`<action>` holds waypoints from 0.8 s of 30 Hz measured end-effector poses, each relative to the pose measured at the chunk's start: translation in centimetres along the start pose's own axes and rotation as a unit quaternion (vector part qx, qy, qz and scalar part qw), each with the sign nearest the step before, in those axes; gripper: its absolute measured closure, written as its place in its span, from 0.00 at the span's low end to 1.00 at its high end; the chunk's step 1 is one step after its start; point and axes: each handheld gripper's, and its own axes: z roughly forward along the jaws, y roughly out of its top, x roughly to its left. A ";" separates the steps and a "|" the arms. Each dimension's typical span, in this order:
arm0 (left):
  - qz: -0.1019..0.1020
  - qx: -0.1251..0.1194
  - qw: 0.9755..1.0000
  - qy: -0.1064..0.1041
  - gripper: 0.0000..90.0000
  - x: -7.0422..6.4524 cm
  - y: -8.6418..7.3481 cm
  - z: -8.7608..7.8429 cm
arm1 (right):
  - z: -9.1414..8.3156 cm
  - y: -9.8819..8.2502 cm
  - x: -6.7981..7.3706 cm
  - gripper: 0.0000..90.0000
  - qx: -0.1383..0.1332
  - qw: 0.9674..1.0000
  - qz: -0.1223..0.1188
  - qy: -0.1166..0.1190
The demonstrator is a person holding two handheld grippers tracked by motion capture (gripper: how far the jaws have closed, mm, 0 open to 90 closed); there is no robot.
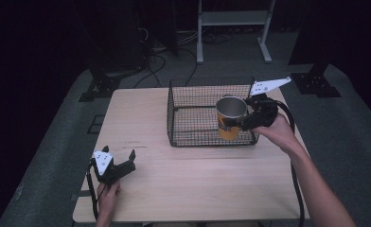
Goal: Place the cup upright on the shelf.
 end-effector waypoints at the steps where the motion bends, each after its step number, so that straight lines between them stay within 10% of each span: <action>1: -0.001 0.000 1.000 0.000 0.01 0.0 0.0 0.0 | 0.1 0.2 -0.1 0.14 0.000 1.000 -0.001 0.000; 24: 0.000 0.000 1.000 -0.001 0.01 0.0 0.0 0.0 | 2.6 2.8 -2.9 0.14 0.009 1.000 0.017 -0.011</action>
